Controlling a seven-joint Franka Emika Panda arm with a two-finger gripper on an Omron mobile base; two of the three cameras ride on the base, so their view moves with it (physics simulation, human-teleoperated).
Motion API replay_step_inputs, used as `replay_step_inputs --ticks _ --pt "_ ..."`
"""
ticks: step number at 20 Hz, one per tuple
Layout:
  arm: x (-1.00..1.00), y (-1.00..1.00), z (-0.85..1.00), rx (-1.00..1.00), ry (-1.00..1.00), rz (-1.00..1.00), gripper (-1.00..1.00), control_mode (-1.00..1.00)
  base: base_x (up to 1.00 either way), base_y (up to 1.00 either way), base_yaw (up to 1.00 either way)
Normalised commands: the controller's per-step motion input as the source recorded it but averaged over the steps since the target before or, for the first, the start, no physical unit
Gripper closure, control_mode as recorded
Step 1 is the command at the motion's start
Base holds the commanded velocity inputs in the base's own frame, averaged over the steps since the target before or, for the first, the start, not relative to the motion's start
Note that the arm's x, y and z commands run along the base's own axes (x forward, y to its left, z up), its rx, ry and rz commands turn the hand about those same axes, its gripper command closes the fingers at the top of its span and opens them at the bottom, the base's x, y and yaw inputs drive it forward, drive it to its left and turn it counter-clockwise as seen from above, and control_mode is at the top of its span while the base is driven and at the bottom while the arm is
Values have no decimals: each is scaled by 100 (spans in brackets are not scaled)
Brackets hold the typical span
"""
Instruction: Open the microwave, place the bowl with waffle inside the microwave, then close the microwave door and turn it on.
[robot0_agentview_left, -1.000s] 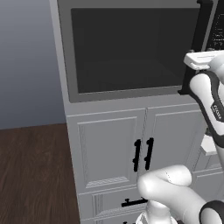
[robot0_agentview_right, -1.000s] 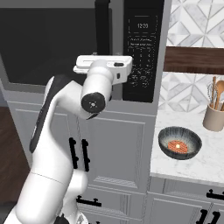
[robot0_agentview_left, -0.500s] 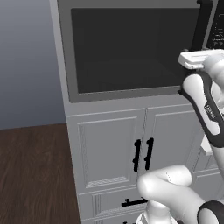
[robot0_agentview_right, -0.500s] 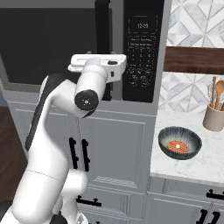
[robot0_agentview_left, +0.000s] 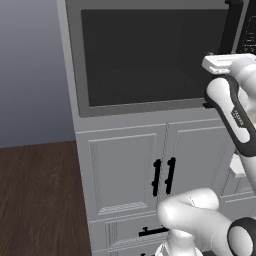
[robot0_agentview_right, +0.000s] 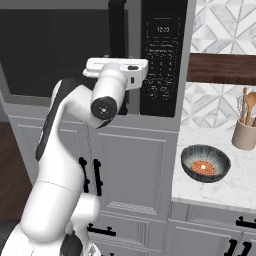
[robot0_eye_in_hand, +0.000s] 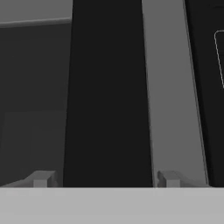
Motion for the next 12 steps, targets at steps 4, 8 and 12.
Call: replay_step_inputs --ticks 4,8,12 --pt "2 -1 0 0 0 2 -100 -100 0 0 0" --pt "0 0 0 0 0 0 100 -100 0 0 0" --pt "0 0 0 0 0 0 100 -100 0 0 0"
